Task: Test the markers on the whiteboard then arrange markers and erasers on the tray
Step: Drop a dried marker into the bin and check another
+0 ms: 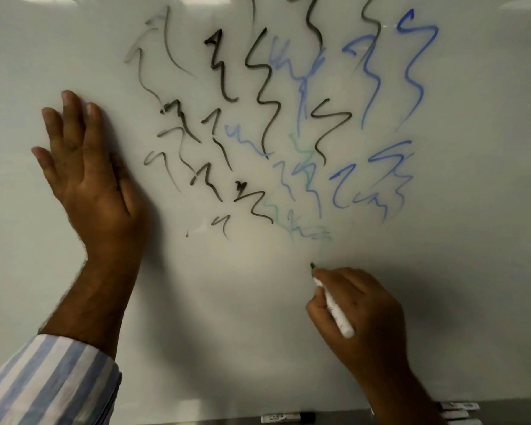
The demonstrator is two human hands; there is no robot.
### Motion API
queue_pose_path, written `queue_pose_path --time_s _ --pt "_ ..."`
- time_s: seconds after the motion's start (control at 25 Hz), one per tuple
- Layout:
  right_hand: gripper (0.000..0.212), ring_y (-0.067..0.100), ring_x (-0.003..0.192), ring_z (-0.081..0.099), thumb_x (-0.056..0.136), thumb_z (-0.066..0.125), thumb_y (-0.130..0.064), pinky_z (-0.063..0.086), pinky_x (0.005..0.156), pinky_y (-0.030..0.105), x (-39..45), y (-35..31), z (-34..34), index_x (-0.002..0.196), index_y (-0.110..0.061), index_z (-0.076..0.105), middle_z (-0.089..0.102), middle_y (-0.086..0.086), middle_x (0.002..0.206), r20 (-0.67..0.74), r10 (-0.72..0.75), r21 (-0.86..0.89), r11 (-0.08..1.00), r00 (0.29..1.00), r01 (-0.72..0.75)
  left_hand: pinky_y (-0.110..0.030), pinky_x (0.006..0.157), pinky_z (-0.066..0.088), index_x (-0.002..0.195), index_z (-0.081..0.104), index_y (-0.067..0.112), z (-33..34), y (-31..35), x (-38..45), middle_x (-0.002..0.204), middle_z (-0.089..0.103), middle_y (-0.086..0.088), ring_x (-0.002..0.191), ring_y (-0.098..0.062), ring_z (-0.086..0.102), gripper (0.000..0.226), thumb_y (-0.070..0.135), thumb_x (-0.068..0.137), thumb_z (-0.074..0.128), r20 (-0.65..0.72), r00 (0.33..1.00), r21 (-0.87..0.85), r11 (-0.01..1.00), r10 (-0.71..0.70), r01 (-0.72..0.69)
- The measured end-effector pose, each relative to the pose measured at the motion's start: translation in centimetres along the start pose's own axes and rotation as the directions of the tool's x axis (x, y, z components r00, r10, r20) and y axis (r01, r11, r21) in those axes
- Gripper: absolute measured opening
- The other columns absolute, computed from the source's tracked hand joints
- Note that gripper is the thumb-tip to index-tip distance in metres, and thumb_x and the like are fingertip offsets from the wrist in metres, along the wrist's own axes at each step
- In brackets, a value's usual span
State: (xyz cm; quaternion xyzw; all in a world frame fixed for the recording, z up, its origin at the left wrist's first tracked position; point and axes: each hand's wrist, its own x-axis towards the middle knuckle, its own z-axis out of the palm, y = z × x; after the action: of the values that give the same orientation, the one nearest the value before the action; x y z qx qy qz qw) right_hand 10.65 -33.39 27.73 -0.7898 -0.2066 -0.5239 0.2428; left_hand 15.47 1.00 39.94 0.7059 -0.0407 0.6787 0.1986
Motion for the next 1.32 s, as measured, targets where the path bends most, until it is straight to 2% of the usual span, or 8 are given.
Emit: queue_pose_path --time_s 0.24,0.36,0.52,0.68,0.88,1.0,1.12,1.32 --pt "0.025 0.021 0.085 0.072 0.095 0.071 -0.019 0.061 0.074 0.034 1.4 -2.7 2.0 0.118 -0.012 0.08 0.077 -0.001 0.101 0.085 -0.197 0.133 0.974 0.977 0.185 -0.061 0.13 0.003 0.163 0.033 0.007 0.0 0.2 -1.0 0.173 0.026 -0.016 0.162 -0.039 0.016 0.058 -0.004 0.107 0.033 -0.001 1.0 0.01 1.0 0.007 -0.007" --pt "0.025 0.019 0.081 0.07 0.095 0.071 -0.021 0.06 0.067 0.035 2.1 -3.5 3.2 0.118 -0.015 0.081 0.078 -0.003 0.099 0.13 -0.266 0.145 0.958 0.955 0.247 -0.059 0.131 0.003 0.163 0.034 0.007 0.0 0.2 -1.0 0.173 0.026 -0.016 0.162 -0.039 0.016 0.058 -0.003 0.107 0.033 -0.004 1.0 0.014 1.0 0.015 -0.015" --pt "0.024 0.02 0.08 0.071 0.094 0.071 -0.018 0.061 0.067 0.033 0.3 -1.9 2.0 0.114 -0.015 0.082 0.077 -0.003 0.096 0.083 -0.185 0.025 0.983 0.979 0.183 -0.06 0.13 0.004 0.163 0.035 0.006 -0.1 0.2 -1.3 0.172 0.027 -0.019 0.161 -0.042 0.017 0.06 -0.005 0.104 0.035 0.003 1.0 0.02 1.0 0.016 -0.016" --pt "0.021 0.024 0.076 0.071 0.091 0.073 -0.013 0.06 0.066 0.037 -1.2 -1.0 0.7 0.109 -0.009 0.082 0.076 0.002 0.091 0.028 -0.043 0.05 0.998 0.999 0.041 -0.06 0.13 0.004 0.163 0.033 0.006 -0.2 0.3 -1.6 0.172 0.026 -0.02 0.161 -0.042 0.016 0.06 -0.003 0.104 0.034 0.016 1.0 0.035 0.999 0.017 -0.018" --pt "0.028 0.021 0.091 0.073 0.099 0.072 -0.018 0.061 0.083 0.031 0.0 -3.7 1.5 0.123 -0.007 0.078 0.078 0.003 0.108 0.045 -0.174 0.135 0.977 0.984 0.167 -0.061 0.13 0.004 0.163 0.032 0.005 -0.2 0.4 -1.9 0.172 0.026 -0.021 0.161 -0.042 0.017 0.057 0.0 0.106 0.036 0.02 1.0 0.059 0.998 0.013 -0.014" --pt "0.03 0.02 0.095 0.074 0.1 0.071 -0.022 0.064 0.081 0.034 0.9 -4.7 3.6 0.128 -0.011 0.076 0.079 0.002 0.113 0.106 -0.254 0.121 0.963 0.961 0.241 -0.063 0.13 0.007 0.164 0.03 0.004 -0.3 0.2 -2.0 0.172 0.025 -0.021 0.161 -0.042 0.016 0.055 0.013 0.111 0.038 0.043 0.999 0.093 0.995 0.014 -0.018" --pt "0.03 0.023 0.095 0.075 0.1 0.072 -0.019 0.063 0.083 0.035 0.8 -4.5 3.6 0.128 -0.01 0.076 0.078 0.003 0.114 0.016 -0.181 0.082 0.98 0.983 0.18 -0.062 0.13 0.007 0.165 0.028 0.004 -0.5 0.1 -2.1 0.173 0.023 -0.022 0.161 -0.043 0.015 0.061 0.031 0.112 0.044 0.083 0.996 0.139 0.99 0.018 -0.03" --pt "0.029 0.022 0.095 0.074 0.101 0.071 -0.02 0.062 0.083 0.033 -0.5 -4.4 3.6 0.128 -0.01 0.076 0.077 0.002 0.114 0.027 -0.147 0.033 0.989 0.989 0.146 -0.063 0.13 0.007 0.165 0.028 0.003 -0.8 -0.2 -3.0 0.172 0.022 -0.023 0.161 -0.043 0.014 0.066 0.035 0.11 0.048 0.121 0.992 0.155 0.987 0.022 -0.041"
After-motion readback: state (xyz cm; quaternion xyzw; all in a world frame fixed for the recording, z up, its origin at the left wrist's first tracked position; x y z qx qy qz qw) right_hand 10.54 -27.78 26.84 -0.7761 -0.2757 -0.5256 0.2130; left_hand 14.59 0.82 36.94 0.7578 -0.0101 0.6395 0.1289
